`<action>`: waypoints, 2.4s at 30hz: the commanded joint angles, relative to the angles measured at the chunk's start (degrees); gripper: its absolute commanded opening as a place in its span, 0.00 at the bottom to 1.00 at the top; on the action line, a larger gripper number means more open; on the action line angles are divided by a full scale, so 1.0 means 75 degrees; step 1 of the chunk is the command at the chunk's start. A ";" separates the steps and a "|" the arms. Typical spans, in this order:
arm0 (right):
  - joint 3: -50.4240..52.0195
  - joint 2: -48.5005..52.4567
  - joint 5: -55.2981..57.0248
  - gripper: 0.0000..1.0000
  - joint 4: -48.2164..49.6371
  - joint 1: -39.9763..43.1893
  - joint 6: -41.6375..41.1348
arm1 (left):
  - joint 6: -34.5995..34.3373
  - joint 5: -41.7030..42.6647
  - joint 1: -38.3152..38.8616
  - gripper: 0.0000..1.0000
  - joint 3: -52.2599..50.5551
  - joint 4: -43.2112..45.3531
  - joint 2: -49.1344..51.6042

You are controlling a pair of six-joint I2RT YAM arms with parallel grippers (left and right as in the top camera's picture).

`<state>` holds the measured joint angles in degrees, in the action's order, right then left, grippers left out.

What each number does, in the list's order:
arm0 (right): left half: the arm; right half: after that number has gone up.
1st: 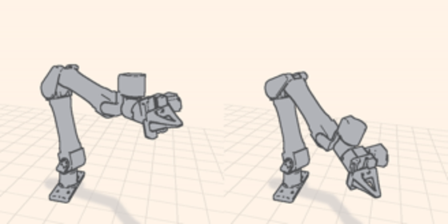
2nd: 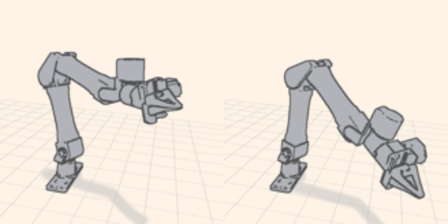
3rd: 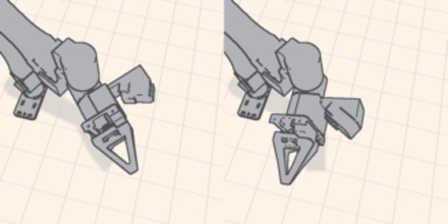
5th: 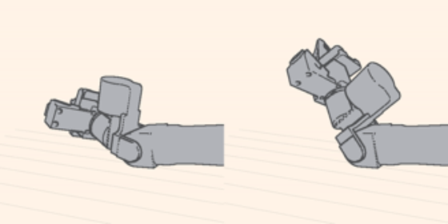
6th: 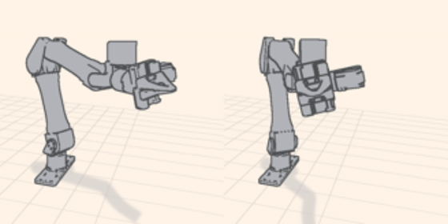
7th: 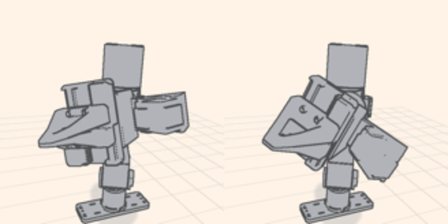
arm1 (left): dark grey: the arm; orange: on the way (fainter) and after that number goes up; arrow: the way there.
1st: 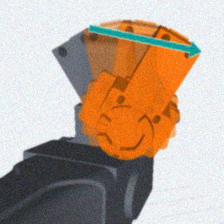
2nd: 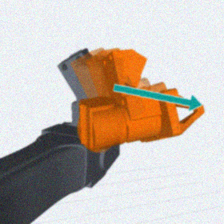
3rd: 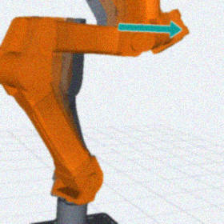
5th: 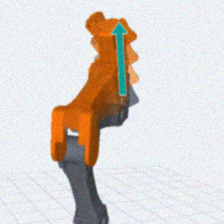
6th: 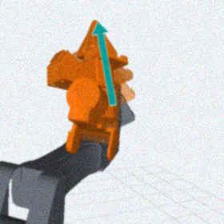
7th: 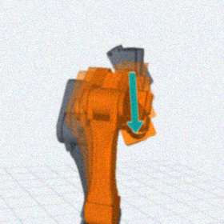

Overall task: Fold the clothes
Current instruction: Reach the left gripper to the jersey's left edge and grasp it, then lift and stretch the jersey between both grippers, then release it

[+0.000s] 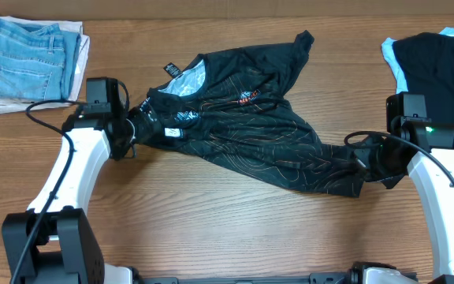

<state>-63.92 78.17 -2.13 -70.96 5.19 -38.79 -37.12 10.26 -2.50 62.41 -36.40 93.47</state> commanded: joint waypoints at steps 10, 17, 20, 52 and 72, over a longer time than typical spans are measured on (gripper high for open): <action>0.0000 -0.0038 0.0073 0.05 0.0055 -0.0003 0.0026 | -0.2008 0.0641 0.0344 0.95 0.0157 0.1003 0.0758; 0.0000 -0.0038 0.0073 0.05 0.0061 -0.0003 0.0026 | -0.3034 0.0586 0.0338 0.75 0.0157 0.0854 0.1099; 0.0000 -0.0038 0.0073 0.05 0.0052 -0.0003 0.0029 | -0.3057 0.0638 0.0338 0.75 0.0157 0.0801 0.1314; 0.0000 -0.0038 0.0073 0.06 0.0102 -0.0003 0.0023 | -0.2422 0.0612 0.0323 0.57 0.1055 -0.0545 0.1504; 0.0000 -0.0038 0.0070 0.04 -0.0015 -0.0003 0.0020 | -0.2757 0.0589 0.0332 0.04 0.1049 -0.0463 0.1539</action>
<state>-63.92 78.17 -2.11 -71.20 5.21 -38.76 -57.49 14.57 -0.34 69.36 -39.66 105.67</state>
